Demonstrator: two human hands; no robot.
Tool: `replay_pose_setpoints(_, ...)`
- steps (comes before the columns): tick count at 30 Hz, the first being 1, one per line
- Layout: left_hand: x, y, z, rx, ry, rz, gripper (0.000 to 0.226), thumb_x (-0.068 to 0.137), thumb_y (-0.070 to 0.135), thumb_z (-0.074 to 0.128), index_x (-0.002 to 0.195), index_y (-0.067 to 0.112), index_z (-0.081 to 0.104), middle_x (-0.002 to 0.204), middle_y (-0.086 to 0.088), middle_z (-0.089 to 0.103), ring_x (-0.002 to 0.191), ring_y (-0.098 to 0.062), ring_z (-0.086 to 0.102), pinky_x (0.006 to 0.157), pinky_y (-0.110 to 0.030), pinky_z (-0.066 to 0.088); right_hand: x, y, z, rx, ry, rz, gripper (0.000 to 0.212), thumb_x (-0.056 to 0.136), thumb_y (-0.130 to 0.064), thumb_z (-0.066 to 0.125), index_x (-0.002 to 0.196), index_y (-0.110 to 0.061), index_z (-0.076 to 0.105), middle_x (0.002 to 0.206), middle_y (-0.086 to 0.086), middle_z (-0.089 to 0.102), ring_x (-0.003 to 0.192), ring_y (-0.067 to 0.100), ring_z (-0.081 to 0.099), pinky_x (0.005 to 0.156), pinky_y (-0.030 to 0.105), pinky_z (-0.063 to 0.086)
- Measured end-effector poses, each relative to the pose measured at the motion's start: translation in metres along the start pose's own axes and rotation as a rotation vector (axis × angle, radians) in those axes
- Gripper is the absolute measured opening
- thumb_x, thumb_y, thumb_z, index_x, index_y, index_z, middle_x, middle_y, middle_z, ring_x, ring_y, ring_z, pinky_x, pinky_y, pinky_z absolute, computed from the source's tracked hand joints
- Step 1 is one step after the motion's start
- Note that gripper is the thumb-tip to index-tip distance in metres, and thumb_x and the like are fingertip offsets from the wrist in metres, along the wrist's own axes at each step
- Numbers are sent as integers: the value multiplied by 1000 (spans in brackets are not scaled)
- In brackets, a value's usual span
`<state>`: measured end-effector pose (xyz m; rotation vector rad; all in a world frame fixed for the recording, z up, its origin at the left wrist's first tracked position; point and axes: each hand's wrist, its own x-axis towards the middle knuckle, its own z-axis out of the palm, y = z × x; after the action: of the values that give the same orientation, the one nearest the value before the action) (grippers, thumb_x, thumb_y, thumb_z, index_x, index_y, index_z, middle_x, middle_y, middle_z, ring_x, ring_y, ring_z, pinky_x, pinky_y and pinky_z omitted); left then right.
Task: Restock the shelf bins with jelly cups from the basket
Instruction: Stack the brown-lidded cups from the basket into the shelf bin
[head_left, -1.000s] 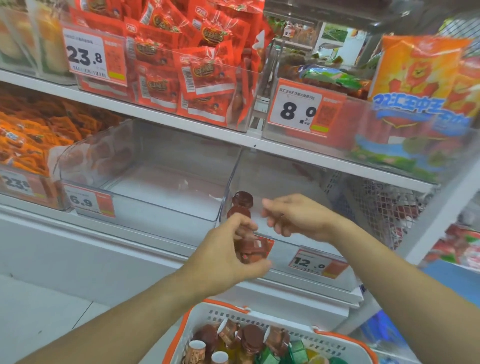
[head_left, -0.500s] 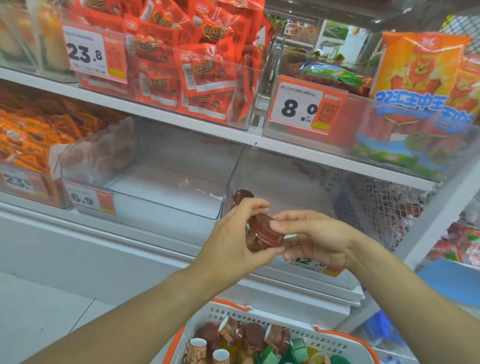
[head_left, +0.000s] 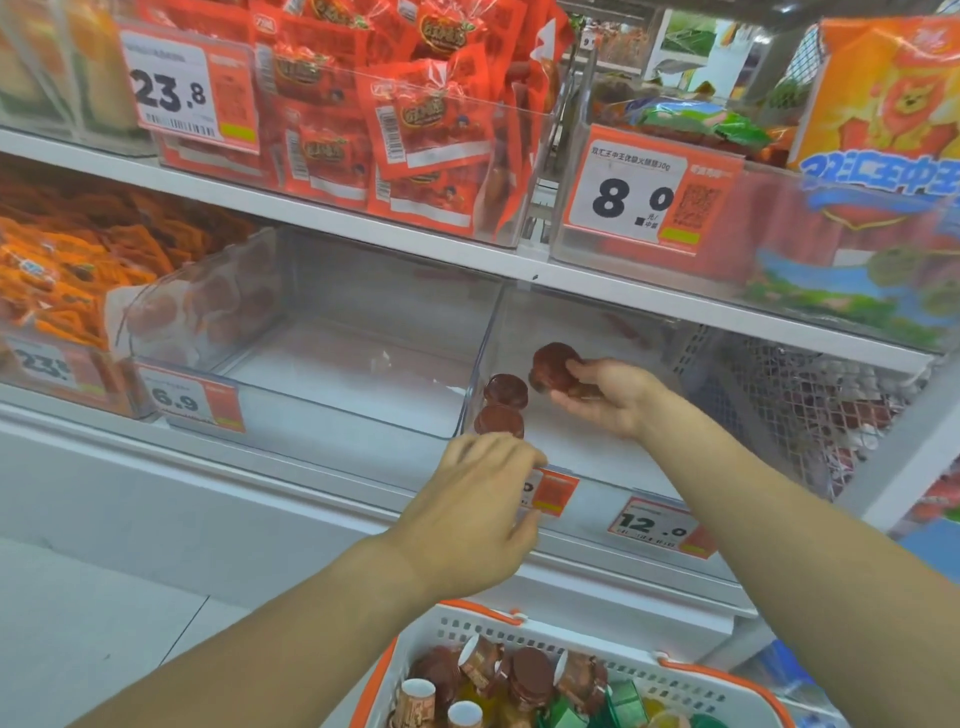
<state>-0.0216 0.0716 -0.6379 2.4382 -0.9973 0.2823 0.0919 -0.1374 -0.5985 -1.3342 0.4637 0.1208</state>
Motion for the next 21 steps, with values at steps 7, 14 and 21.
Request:
replay_pose_setpoints(7,5,-2,1,-16,23,-12,35,96,32,52,131,25,47,128,13,51,123,-7,41,112,-24,12,82,12,25,-90,180,-3,22,97,-1,56,118,-2,52,103,23,59,71,28,63,47,30,54)
replay_pose_setpoints(14,9,-6,4,-40,56,-15,28,95,29,52,122,25,50,119,11,54,113,-12,46,108,-30,18,129,22,33,-309,151,-2,21,93,-7,62,112,1,61,77,12,64,60,21,59,52,30,47)
replay_pose_setpoints(21,13,-5,10,0,75,-11,24,90,29,52,114,25,51,110,11,56,103,-15,51,99,-33,22,123,25,27,-323,111,-3,21,91,-10,66,110,-2,65,82,8,63,60,16,56,38,22,43)
